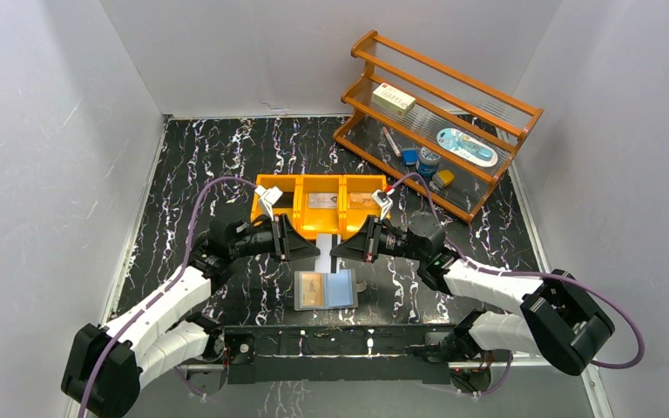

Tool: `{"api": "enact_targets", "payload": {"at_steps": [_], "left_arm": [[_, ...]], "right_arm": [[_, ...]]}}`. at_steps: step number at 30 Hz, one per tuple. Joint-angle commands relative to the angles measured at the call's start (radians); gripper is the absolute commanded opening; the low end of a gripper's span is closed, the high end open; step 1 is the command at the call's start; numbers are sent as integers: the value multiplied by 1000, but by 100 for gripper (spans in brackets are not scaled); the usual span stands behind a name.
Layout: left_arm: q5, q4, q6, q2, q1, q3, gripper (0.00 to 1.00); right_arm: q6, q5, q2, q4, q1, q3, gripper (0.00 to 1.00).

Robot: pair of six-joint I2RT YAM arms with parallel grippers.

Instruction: Take the credit cards out of the card holder

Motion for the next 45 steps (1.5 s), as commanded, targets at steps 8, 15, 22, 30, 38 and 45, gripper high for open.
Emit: {"api": "enact_targets", "payload": {"at_steps": [8,15,22,30,38,45], "left_arm": [[-401,-421,229,-113,7,171,73],[-715,-627,338,-265,7,236,97],[-861,-761,393,-288,7,242,98],[-889,-770,412,-322,7,191,98],[-933,-716,425,-331,8,176,98],[-931,-724,430,-322,7,183,98]], "right_arm": [[-170,160,-123,-332,-4,61,0],[-336,319,-115,-613,-5,213,0],[-488,420,40,-797,-4,440,0],[-743,671,299,-973,44,788,0],[-1073,893,485,-927,132,935,0],[-1379,930,547,-762,165,872,0]]}}
